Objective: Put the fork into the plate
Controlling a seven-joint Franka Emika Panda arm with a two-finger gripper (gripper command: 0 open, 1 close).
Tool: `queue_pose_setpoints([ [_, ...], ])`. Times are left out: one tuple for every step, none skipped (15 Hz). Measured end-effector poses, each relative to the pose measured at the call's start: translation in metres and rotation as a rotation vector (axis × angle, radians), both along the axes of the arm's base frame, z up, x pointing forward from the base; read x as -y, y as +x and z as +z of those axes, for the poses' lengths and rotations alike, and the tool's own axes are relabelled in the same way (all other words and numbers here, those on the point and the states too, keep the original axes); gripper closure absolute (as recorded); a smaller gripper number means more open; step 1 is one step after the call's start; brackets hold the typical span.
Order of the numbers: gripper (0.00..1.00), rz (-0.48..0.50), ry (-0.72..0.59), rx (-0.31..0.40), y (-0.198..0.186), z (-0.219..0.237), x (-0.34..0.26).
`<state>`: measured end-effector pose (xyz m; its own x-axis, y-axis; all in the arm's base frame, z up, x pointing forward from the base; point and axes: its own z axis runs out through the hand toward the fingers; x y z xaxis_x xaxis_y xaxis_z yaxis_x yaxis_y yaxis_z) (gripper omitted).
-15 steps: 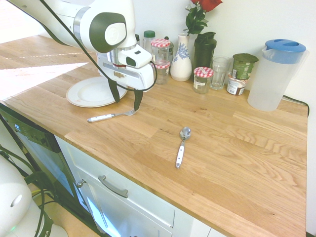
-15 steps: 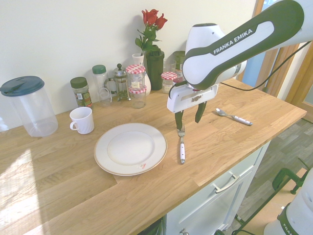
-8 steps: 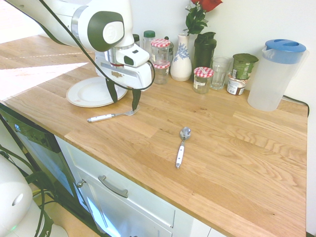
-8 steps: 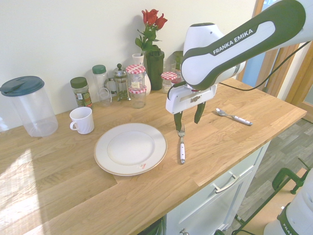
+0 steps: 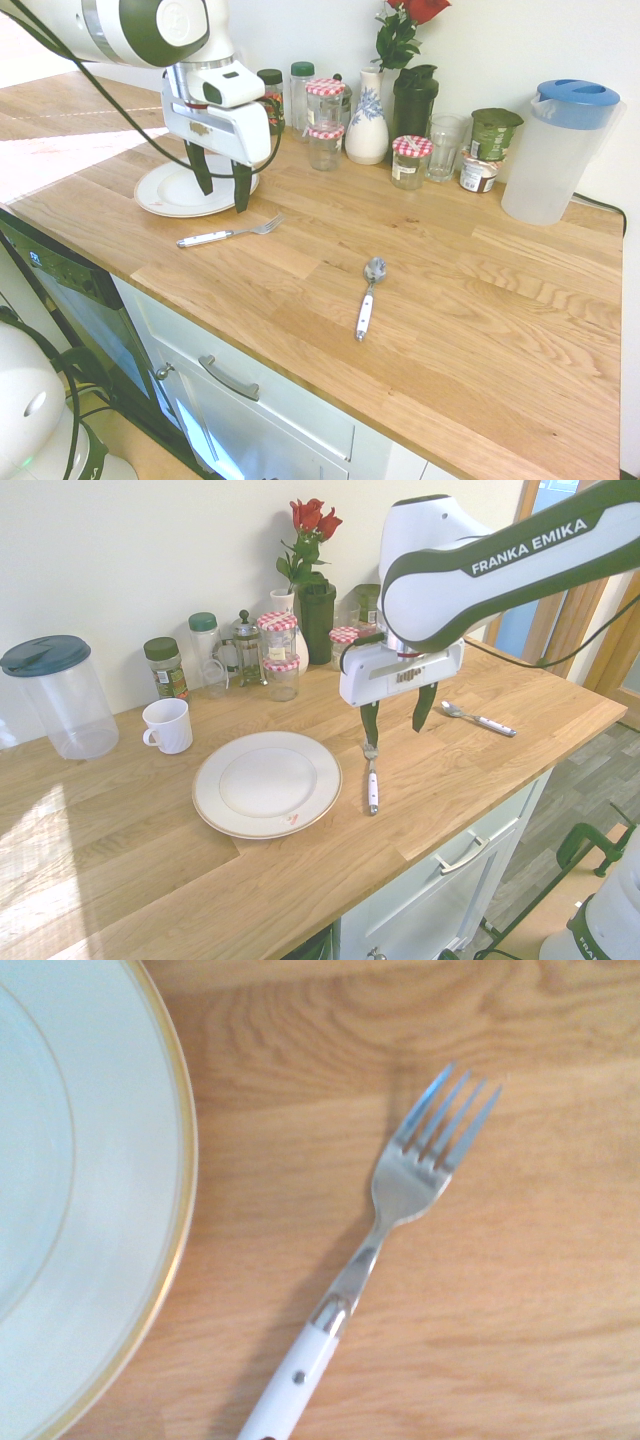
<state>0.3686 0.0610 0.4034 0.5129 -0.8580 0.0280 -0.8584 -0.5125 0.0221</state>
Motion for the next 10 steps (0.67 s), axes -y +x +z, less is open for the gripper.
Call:
queue_pose_setpoints([
  [0.00,-0.029,0.003,-0.009,-0.009,-0.008,-0.004],
  [0.00,-0.054,0.008,-0.008,-0.019,-0.012,-0.009],
  [0.00,-0.074,0.011,0.001,-0.026,-0.013,-0.013],
  [0.00,-0.089,0.016,0.014,-0.033,-0.013,-0.016],
  [0.00,-0.104,0.020,0.024,-0.038,-0.012,-0.019],
  [0.00,-0.115,0.023,0.032,-0.037,-0.009,-0.022],
  [0.00,-0.126,0.025,0.035,-0.037,-0.010,-0.026],
  [0.00,-0.137,0.024,0.036,-0.036,-0.013,-0.030],
  [0.00,-0.153,0.022,0.036,-0.035,-0.016,-0.033],
  [0.00,-0.170,0.023,0.033,-0.033,-0.021,-0.033],
])
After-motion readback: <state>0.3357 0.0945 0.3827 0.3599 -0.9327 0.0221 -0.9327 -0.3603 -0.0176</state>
